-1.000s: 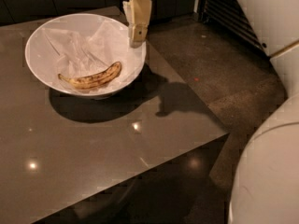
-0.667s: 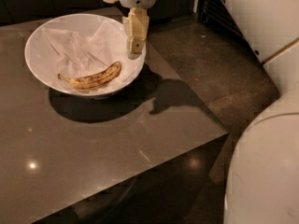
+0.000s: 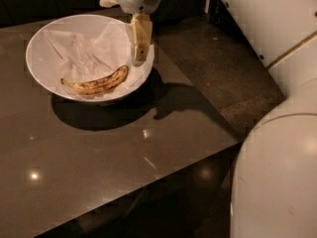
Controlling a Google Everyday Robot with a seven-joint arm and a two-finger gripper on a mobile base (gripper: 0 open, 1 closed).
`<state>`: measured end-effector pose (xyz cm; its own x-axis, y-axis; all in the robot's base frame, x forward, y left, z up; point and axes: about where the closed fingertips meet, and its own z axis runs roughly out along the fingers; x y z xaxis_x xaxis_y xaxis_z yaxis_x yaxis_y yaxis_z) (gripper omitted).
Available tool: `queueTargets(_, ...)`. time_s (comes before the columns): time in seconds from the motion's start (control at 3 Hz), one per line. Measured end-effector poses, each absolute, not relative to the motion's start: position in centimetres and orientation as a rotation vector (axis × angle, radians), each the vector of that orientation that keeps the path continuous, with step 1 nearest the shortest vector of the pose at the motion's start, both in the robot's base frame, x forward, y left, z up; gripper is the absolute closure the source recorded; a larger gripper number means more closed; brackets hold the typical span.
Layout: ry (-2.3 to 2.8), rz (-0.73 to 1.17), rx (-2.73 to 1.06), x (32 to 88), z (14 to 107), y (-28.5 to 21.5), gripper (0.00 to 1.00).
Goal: Pick banana from white bowl
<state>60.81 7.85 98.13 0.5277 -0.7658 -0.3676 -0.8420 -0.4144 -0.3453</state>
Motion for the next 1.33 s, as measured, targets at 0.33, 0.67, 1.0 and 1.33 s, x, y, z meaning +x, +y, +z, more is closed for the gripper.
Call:
queueTargets(0.33, 1.166, 0.251, -2.374, 61.2, 95.8, 9.9, 0.00)
queueTargets(0.67, 1.091, 0.261, -2.437, 61.6, 93.9, 11.4, 0.15)
queueTargets(1.0, 1.064, 0.275, -2.474, 62.1, 92.6, 12.2, 0.17)
queueTargets(1.33, 1.055, 0.283, -2.493, 62.9, 92.0, 12.8, 0.33)
